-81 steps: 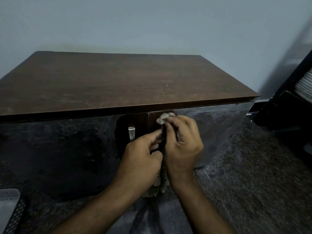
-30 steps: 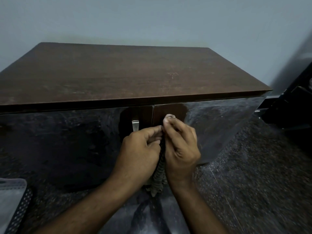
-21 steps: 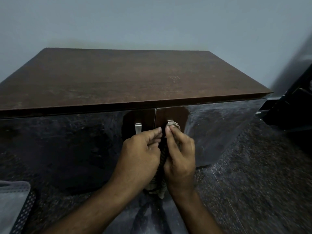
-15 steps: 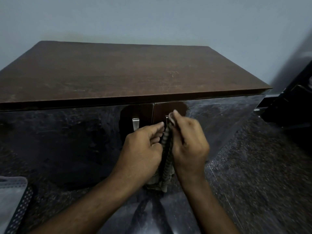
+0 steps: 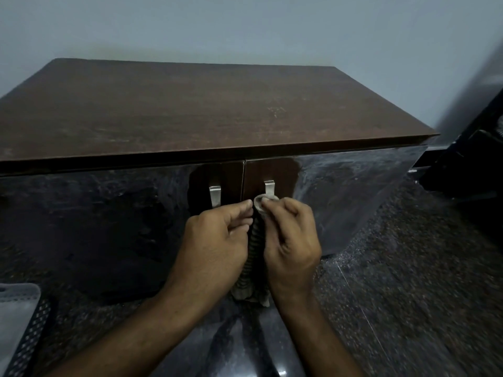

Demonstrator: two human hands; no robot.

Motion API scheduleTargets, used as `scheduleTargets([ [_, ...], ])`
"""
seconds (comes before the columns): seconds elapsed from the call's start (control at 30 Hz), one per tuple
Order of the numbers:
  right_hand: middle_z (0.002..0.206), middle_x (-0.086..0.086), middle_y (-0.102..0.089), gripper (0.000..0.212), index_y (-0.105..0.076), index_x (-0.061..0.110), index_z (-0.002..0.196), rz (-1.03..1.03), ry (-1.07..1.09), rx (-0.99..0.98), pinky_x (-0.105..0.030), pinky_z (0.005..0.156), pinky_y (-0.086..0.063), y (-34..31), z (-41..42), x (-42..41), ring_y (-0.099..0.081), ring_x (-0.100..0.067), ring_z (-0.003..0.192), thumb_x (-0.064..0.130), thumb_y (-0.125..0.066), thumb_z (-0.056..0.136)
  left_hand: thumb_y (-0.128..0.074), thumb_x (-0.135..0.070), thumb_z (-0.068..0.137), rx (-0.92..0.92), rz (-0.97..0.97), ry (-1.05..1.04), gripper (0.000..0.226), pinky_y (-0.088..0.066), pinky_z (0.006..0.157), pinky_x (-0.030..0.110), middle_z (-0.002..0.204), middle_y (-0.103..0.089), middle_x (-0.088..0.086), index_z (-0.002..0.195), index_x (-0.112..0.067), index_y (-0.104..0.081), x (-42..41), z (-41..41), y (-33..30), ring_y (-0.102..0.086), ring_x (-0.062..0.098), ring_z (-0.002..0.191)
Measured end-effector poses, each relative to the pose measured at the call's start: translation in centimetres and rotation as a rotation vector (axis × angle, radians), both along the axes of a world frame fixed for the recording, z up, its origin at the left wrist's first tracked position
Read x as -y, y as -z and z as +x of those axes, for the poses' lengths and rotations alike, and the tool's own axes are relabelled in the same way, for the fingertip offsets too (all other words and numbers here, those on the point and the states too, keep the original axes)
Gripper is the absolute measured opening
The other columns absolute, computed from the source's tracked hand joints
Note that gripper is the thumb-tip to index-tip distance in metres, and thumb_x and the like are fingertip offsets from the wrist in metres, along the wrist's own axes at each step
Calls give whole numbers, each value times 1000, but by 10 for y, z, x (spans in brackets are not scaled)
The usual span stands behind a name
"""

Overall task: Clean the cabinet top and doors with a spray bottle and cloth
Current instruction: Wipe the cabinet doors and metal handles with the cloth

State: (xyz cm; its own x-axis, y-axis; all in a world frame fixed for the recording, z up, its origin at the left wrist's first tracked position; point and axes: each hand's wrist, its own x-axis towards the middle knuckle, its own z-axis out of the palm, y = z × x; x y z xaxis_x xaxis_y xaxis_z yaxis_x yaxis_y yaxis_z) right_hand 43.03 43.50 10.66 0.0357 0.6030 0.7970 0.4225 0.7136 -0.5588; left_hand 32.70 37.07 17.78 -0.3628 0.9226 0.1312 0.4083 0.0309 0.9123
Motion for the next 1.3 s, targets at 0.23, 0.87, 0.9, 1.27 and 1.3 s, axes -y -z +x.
scheduleTargets([
  [0.23,92,-7,-68,11,-72,-2,86,-140,89,-142,-20,79,-54,23,-2,-4,-65,-10,90,-12,-74,80,-54,1,90,15,-14,-10,45,-51,92,16,114,-67,-14,128,-22,-61,-1,-2,3,-62,-9,102],
  [0.87,99,-9,-73,16,-75,0,97,8,139,164,-35,76,-52,23,-34,9,-62,-23,89,-8,-71,84,-52,9,83,-40,148,-173,42,-51,75,7,85,-72,-16,101,-21,-75,5,-10,-4,-67,-6,83],
  [0.9,102,-7,-74,18,-76,2,99,61,174,203,-35,76,-48,15,-31,7,-58,-24,90,-7,-71,83,-52,10,83,-51,159,-178,42,-50,73,6,85,-71,-16,100,-22,-75,5,-11,-6,-67,-6,83],
  [1.27,109,6,-74,22,-78,15,101,158,209,355,-39,84,-28,21,-16,-1,-52,-21,103,15,-57,93,-52,9,83,-29,176,-188,38,-49,69,5,81,-71,-12,94,-21,-74,4,-12,-9,-67,-5,81],
  [1.3,109,7,-74,21,-78,16,101,157,198,362,-38,85,-26,19,-15,-1,-51,-20,104,14,-59,91,-52,8,84,-21,170,-192,38,-49,69,5,80,-71,-12,93,-22,-74,4,-12,-9,-67,-5,80],
])
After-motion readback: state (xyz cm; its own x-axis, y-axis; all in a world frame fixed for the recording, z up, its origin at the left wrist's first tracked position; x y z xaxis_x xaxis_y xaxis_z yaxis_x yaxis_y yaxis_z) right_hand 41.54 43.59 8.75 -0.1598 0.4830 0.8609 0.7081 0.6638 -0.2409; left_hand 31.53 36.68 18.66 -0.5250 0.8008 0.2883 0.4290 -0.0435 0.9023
